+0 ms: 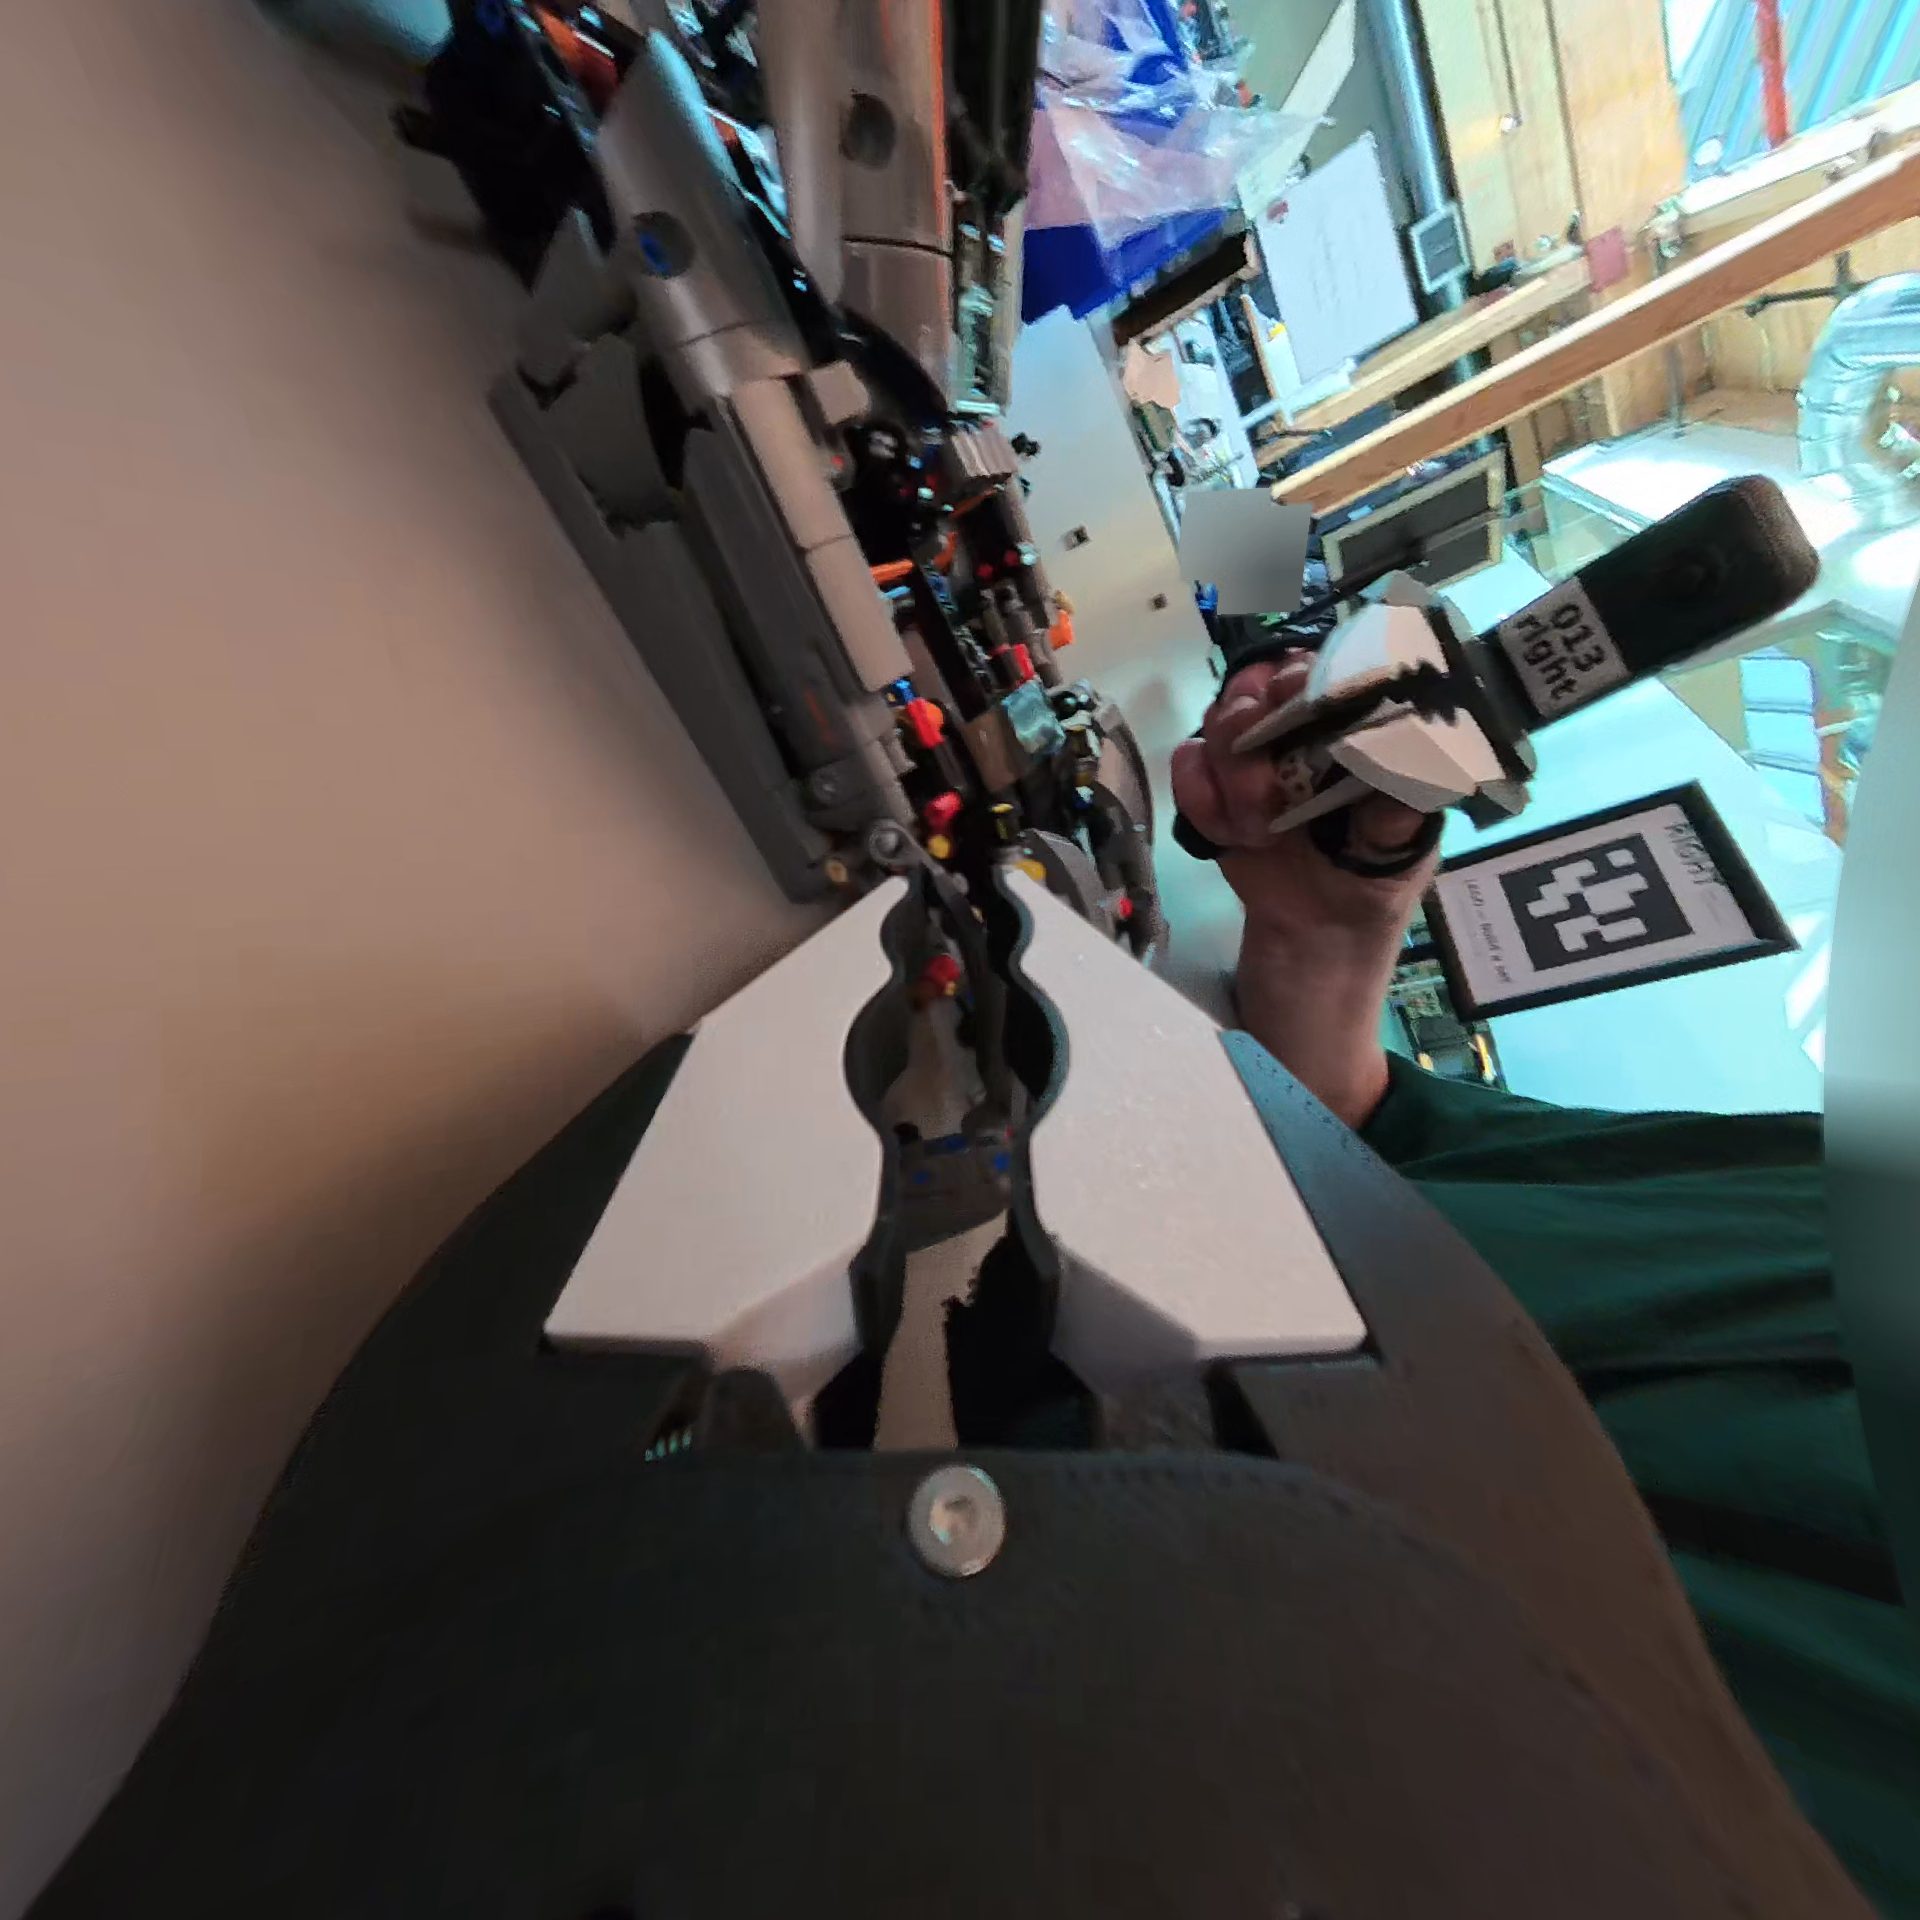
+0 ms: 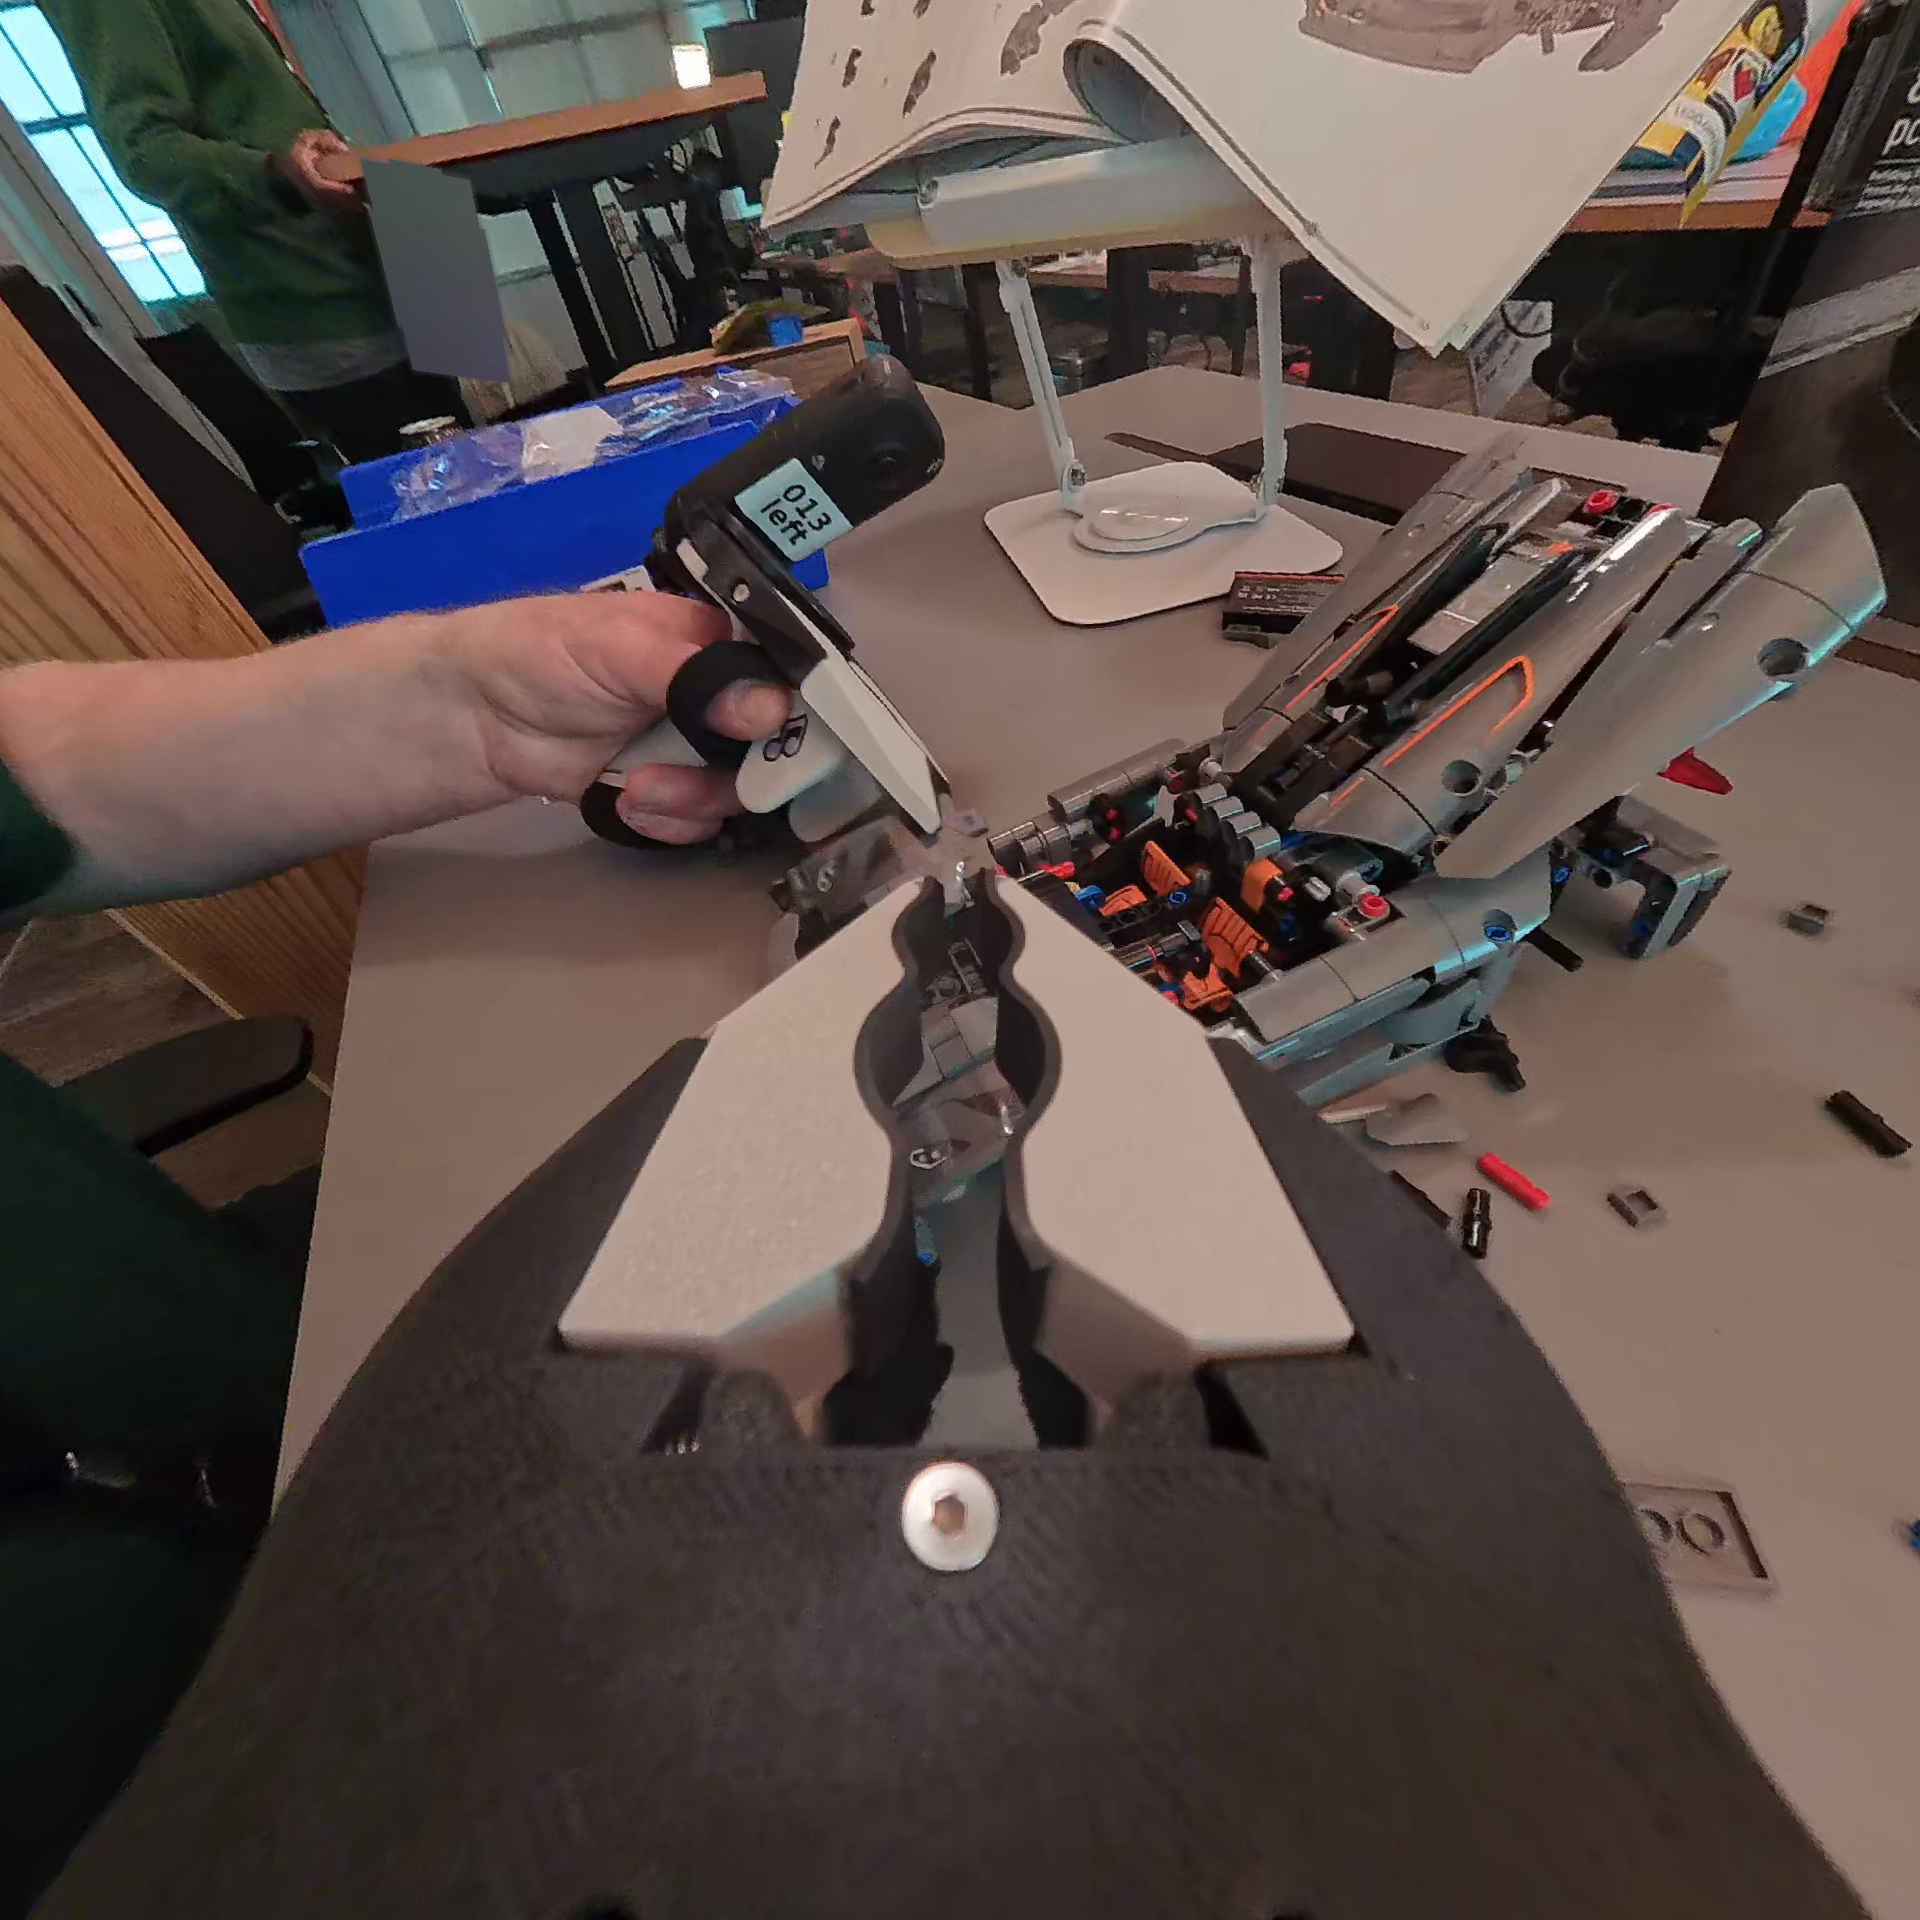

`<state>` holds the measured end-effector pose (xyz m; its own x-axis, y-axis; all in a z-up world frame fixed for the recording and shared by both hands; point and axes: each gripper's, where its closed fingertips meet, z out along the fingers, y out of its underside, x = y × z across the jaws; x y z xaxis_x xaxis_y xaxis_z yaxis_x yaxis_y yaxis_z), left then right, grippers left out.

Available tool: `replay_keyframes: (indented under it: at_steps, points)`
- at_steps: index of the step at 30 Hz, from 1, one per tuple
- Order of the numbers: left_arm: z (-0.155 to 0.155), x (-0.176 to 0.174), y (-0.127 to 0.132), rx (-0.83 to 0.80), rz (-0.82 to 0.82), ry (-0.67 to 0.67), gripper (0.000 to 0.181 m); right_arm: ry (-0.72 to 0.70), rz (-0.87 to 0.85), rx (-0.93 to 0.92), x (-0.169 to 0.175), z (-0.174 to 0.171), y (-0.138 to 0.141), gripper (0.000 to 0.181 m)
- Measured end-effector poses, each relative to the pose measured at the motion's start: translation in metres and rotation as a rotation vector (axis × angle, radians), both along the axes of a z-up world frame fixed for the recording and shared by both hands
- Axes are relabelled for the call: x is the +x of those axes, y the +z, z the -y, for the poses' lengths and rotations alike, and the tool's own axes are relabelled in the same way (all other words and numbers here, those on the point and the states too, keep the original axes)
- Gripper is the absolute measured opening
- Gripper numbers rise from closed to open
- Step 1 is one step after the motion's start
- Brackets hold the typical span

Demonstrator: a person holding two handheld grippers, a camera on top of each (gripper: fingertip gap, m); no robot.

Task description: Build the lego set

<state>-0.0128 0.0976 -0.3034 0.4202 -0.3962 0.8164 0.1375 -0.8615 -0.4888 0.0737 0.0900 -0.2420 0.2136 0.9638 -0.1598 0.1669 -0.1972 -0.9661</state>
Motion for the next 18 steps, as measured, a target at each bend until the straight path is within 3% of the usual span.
replay_keyframes:
  at_steps: [4,9,12,18]
  points:
    - [-0.004,-0.007,-0.004,0.014,-0.060,0.016,0.017,0.006,-0.012,0.006,0.003,0.000,0.001,0.005]
    - [-0.001,-0.004,-0.009,0.008,-0.087,-0.023,0.005,-0.019,0.010,0.005,0.006,-0.007,-0.004,0.006]
    - [-0.002,-0.002,-0.006,-0.015,-0.039,-0.032,0.024,-0.048,0.063,0.023,0.007,-0.013,-0.012,0.009]
    - [0.005,0.007,-0.015,-0.038,-0.094,-0.107,0.009,-0.065,0.064,0.004,0.008,-0.017,-0.017,0.008]
